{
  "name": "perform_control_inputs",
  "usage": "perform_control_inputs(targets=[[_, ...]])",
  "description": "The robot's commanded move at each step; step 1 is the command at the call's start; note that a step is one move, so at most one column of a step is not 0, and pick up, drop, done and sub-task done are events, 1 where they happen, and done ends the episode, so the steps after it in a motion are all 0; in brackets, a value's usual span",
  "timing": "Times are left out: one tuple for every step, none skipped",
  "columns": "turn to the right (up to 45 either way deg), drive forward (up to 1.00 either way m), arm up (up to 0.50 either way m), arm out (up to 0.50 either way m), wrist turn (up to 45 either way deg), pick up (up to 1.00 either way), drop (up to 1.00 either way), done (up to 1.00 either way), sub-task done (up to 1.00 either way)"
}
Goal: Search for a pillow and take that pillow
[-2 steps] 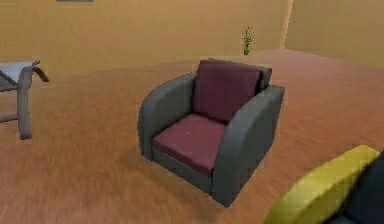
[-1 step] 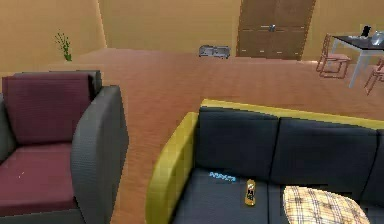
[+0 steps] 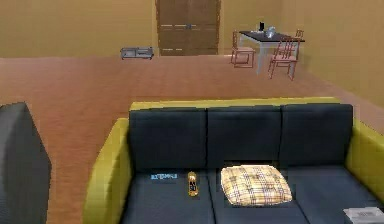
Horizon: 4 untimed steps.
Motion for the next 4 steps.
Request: perform_control_inputs(targets=[[0.0, 0.45, 0.0, 0.0, 0.0, 0.0, 0.0, 0.0, 0.0], [-45.0, 0.0, 0.0, 0.0, 0.0, 0.0, 0.0, 0.0, 0.0], [0.0, 0.0, 0.48, 0.0, 0.0, 0.0, 0.0, 0.0, 0.0], [0.0, 0.0, 0.0, 0.2, 0.0, 0.0, 0.0, 0.0, 0.0]])
